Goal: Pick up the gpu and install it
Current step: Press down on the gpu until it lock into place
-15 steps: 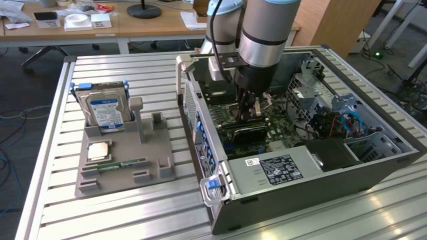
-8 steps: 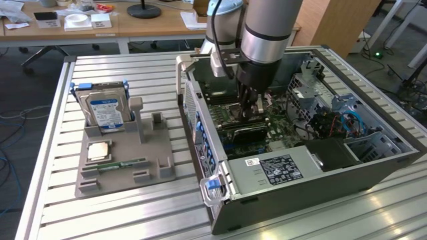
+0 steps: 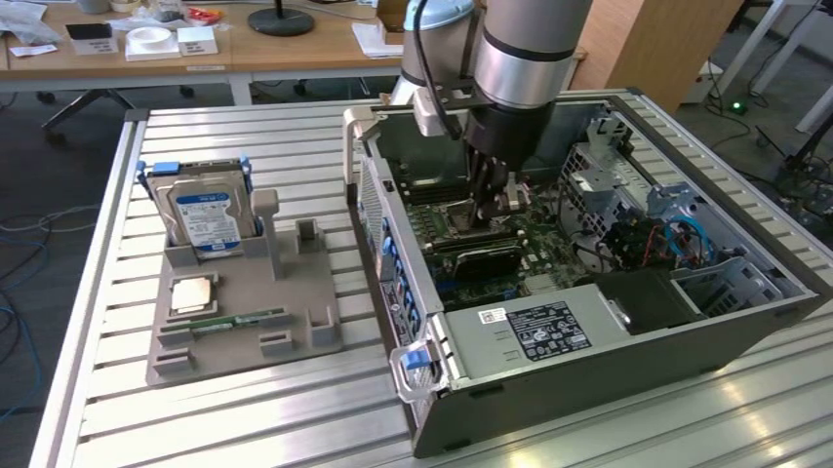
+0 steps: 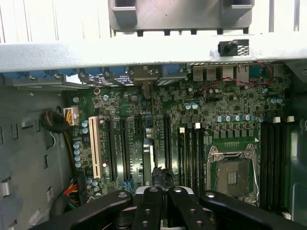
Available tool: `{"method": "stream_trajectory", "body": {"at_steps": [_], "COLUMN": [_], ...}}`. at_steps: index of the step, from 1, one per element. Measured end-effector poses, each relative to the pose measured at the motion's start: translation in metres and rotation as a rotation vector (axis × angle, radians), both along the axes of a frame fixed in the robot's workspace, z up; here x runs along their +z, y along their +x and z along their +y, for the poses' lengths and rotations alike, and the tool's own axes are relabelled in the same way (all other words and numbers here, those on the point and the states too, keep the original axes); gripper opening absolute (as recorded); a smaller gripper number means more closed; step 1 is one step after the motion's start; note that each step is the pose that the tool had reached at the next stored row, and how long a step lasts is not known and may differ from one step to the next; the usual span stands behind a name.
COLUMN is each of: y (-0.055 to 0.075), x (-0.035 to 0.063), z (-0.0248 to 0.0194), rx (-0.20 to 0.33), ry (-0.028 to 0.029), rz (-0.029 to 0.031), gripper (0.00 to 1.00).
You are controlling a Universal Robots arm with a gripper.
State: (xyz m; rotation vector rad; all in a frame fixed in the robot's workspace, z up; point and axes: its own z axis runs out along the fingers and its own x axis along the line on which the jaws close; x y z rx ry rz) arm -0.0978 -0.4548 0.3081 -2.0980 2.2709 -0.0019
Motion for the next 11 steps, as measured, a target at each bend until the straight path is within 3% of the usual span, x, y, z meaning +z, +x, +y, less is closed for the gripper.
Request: {"method": "stream_trajectory", "body": {"at_steps": [11], "y": [0.0000], "x": [0.0042], "z": [0.0000], "rx": [0.000], "ry": [0.0000], "rz": [0.0000], "gripper": [0.11]}}
